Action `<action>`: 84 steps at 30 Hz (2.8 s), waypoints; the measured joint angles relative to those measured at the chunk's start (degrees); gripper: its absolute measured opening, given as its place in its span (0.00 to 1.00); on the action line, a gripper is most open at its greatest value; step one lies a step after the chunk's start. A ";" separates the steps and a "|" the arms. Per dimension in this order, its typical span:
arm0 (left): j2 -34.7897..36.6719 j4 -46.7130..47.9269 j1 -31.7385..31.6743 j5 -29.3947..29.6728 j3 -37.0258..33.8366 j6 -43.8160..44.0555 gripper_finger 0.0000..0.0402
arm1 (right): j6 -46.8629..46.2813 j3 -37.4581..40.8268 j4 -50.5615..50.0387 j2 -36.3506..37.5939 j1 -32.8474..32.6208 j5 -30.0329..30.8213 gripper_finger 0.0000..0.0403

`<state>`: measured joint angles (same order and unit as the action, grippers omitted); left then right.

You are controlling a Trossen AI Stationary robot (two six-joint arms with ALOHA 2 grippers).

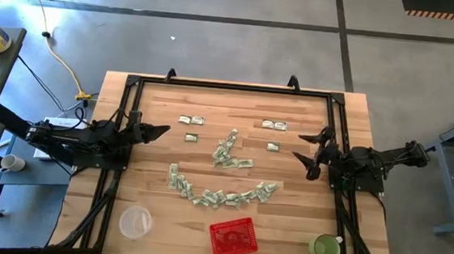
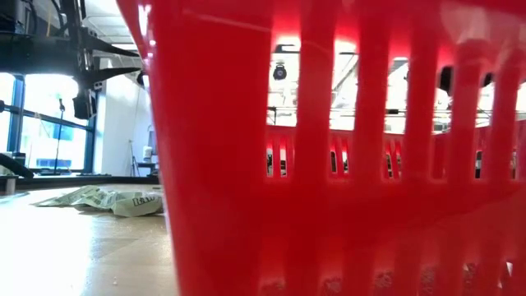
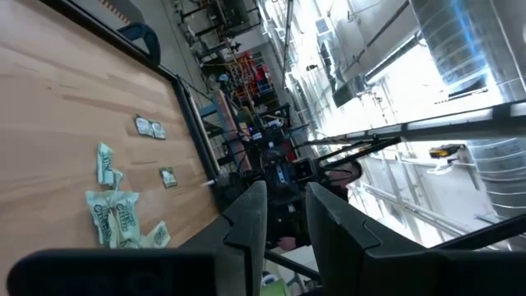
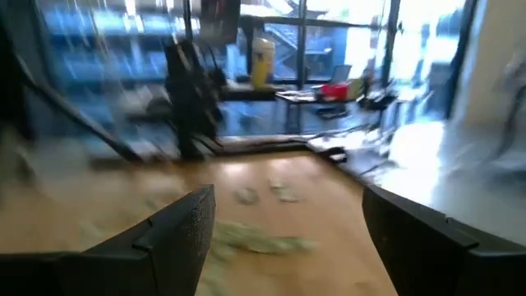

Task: Pick and place items into bin
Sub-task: Put the green stevia packet into the red bin

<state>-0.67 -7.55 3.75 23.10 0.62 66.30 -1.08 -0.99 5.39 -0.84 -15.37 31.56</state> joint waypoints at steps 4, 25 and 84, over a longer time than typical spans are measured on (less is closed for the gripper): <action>0.02 0.83 0.00 0.57 0.00 -1.92 0.31 | -19.20 0.00 0.82 -0.11 0.37 3.95 0.74; 0.00 -1.32 0.00 14.94 0.00 -2.42 0.31 | -36.30 0.02 35.79 -4.10 0.44 20.91 0.74; 0.00 6.86 0.00 21.13 1.05 -4.52 0.31 | 7.63 -47.09 -37.57 -94.16 28.88 -23.97 0.64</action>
<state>-0.67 -0.69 3.75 44.23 1.67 61.78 6.55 -48.09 -32.18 -95.00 13.51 7.59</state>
